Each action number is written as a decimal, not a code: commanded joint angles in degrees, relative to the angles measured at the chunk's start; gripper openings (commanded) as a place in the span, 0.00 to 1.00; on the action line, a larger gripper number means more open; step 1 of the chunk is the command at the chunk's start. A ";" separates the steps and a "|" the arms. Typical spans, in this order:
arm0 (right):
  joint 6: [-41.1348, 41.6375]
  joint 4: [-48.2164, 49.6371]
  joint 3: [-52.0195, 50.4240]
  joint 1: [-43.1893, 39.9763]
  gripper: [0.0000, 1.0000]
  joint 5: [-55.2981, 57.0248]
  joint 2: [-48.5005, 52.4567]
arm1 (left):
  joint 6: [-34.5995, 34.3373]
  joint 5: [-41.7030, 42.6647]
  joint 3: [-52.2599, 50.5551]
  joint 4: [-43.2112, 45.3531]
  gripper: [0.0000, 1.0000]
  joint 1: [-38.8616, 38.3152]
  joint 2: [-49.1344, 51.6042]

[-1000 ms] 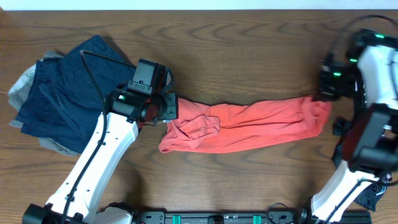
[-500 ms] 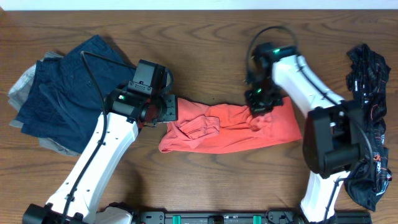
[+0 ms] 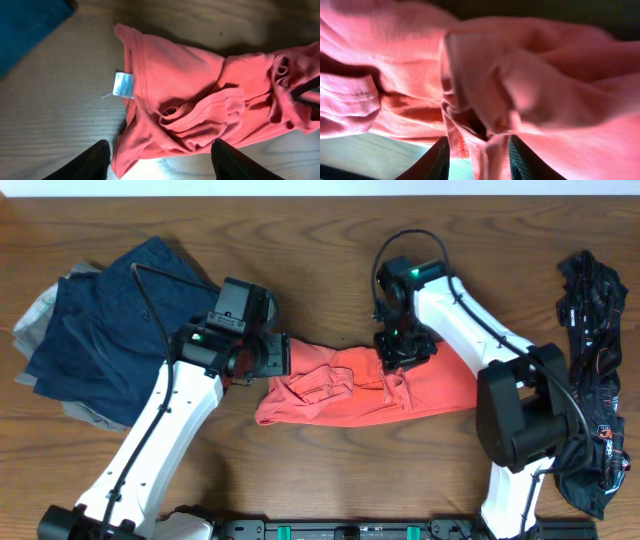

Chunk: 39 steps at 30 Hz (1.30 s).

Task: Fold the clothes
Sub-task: 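Carry the strip's right end leftward with the right gripper, folding it in half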

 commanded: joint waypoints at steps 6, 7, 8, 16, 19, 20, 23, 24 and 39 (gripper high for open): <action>3.67 -0.79 3.15 -6.67 0.40 5.51 -12.09 | 3.63 -0.15 -2.36 0.87 0.72 0.17 7.72; 3.67 -1.14 3.15 -7.43 0.41 5.51 -13.25 | 4.00 -0.02 -2.36 1.25 0.72 0.17 9.29; 3.65 -1.62 3.15 -8.17 0.41 5.51 -14.27 | 4.35 -0.02 -2.36 1.73 0.72 0.17 10.86; 3.37 -6.19 3.13 -12.02 0.42 5.53 -16.98 | 7.65 4.46 -2.36 6.27 0.73 0.17 23.02; 3.39 -6.23 3.13 -12.24 0.42 5.53 -16.98 | 7.65 4.48 -2.36 6.86 0.73 0.17 25.79; 3.39 -6.19 3.13 -12.26 0.42 5.53 -16.98 | 7.65 4.48 -2.36 6.84 0.73 0.15 26.51; 3.39 -6.19 3.13 -12.26 0.41 5.53 -16.98 | 7.65 5.99 -2.40 6.86 0.68 0.17 27.45; 3.39 -6.19 3.13 -12.26 0.41 5.53 -16.98 | 7.65 6.58 -2.40 6.95 0.63 0.17 27.47; 4.46 -6.25 3.13 -15.26 0.44 13.88 -16.98 | 6.08 -9.42 9.18 -13.64 0.06 10.86 21.66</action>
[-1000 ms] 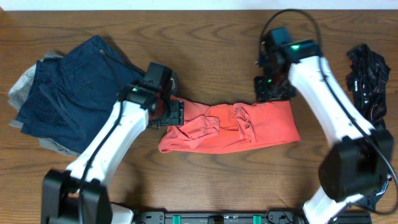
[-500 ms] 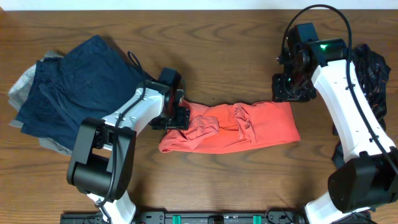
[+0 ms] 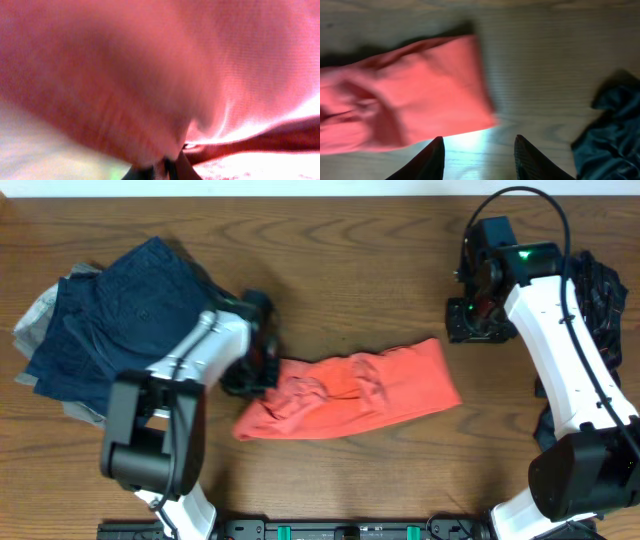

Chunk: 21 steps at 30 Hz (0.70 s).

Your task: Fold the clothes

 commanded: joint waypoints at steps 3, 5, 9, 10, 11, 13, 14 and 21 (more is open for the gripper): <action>1.05 -0.11 0.63 -2.97 0.45 3.10 -0.11 | -2.73 -8.76 10.82 -6.19 0.06 8.66 -6.75; 1.05 -0.11 0.63 -3.41 0.44 3.10 -0.11 | -2.91 -7.43 13.53 -7.89 0.06 9.64 -8.44; 1.01 -0.09 0.63 -3.56 0.44 3.13 -0.11 | -3.48 0.15 14.82 -8.74 0.06 7.39 -11.93; 1.01 -0.09 0.63 -3.56 0.45 3.13 -0.11 | -3.98 1.33 14.82 -8.79 0.06 6.23 -12.31; 1.01 -0.09 0.63 -3.56 0.44 3.10 -0.09 | -4.63 2.27 14.82 -8.87 0.06 4.61 -12.48; 0.68 -0.11 0.63 -3.56 0.44 3.10 -0.09 | -5.84 2.43 14.67 -8.83 0.06 1.07 -12.37; 0.57 -0.20 0.63 -3.54 0.44 3.08 -0.09 | -5.95 2.43 14.34 -8.26 0.06 -1.07 -12.22; 0.59 -0.98 0.63 -3.56 0.44 3.08 -0.09 | -9.57 1.60 11.63 -3.54 0.06 -14.86 -8.41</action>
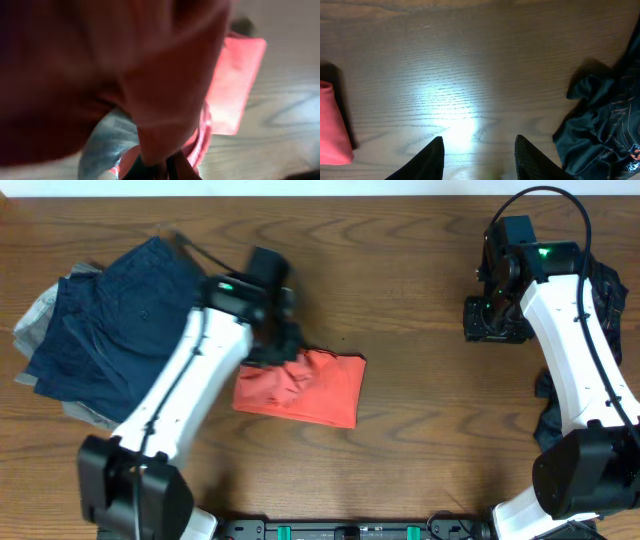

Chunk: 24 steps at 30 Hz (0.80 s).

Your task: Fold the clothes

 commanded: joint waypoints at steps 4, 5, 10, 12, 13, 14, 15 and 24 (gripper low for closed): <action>0.44 -0.07 0.63 -0.22 0.44 0.57 -0.09 | -5.20 0.55 -1.09 3.54 0.06 -10.67 6.10; 0.42 -0.07 0.63 -0.20 0.44 0.57 -0.11 | -6.19 0.59 -1.09 4.39 0.06 -12.13 6.95; 0.44 -0.02 0.63 -0.17 0.44 0.24 -0.09 | -6.84 0.55 -0.92 8.52 0.06 -18.01 7.74; 0.26 -0.04 0.63 -0.17 0.46 -0.42 -0.09 | -5.01 0.57 -0.33 8.33 0.10 -18.88 7.56; 0.26 -0.07 0.63 -0.15 0.47 -0.61 -0.09 | -3.65 0.55 0.17 7.17 0.11 -18.88 7.41; 0.15 -0.09 0.63 -0.15 0.47 -1.09 -0.09 | -1.29 0.55 0.92 5.77 0.13 -18.69 7.02; -0.68 -0.07 0.63 -0.15 0.47 -2.10 -0.09 | 1.05 0.52 1.73 4.28 0.13 -18.21 6.47; -12.55 2.29 0.61 2.73 0.45 -22.84 -0.02 | 5.33 -6.29 9.49 1.27 0.17 -4.94 -5.64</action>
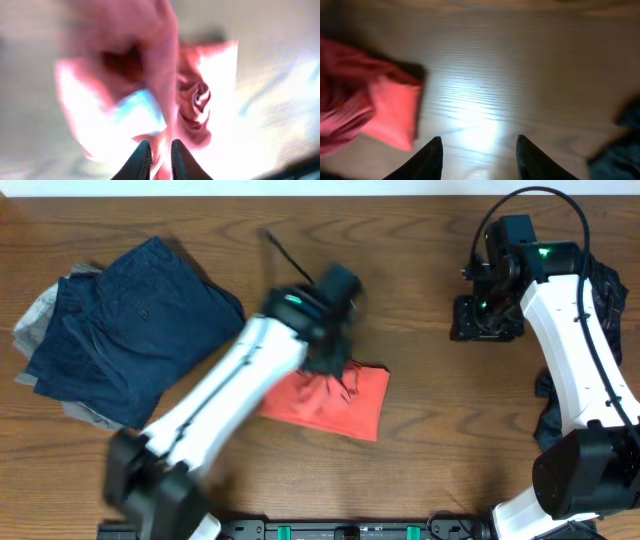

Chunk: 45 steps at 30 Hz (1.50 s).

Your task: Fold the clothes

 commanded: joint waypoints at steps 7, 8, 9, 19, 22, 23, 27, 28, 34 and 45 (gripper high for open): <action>-4.85 5.60 0.61 9.73 0.45 -11.37 0.04 | 0.79 3.93 2.19 2.21 0.39 16.59 -9.94; -3.69 6.86 0.61 10.93 0.45 -11.39 0.17 | 0.79 3.98 1.88 1.62 0.39 17.49 -9.90; -2.67 7.98 0.61 12.00 0.47 -11.39 0.31 | 0.76 3.58 1.20 1.31 0.39 18.29 -9.88; 2.75 16.20 0.59 24.22 0.55 -11.39 6.12 | 0.76 3.54 -1.14 0.90 0.39 22.95 -9.53; 5.55 17.16 0.59 28.00 0.54 -10.14 9.94 | 0.76 3.56 -1.11 0.83 0.39 24.68 -9.53; 7.82 17.59 0.59 29.46 0.53 -8.17 11.85 | 0.74 3.56 -1.14 0.63 0.39 25.38 -9.53; 11.56 17.66 0.59 32.44 0.25 -4.52 16.61 | 0.31 3.58 -1.14 0.09 0.39 26.82 -9.53; 11.56 17.05 0.59 32.76 0.09 -4.46 17.22 | 0.31 3.58 -1.14 0.04 0.39 26.86 -9.53; 22.95 8.24 0.61 31.63 0.01 9.11 14.80 | 0.31 3.61 -1.14 -0.44 0.39 26.84 -9.53; 22.16 -2.56 -1.97 30.97 0.02 10.91 13.03 | 0.31 3.61 -1.14 -1.53 0.40 26.77 -9.53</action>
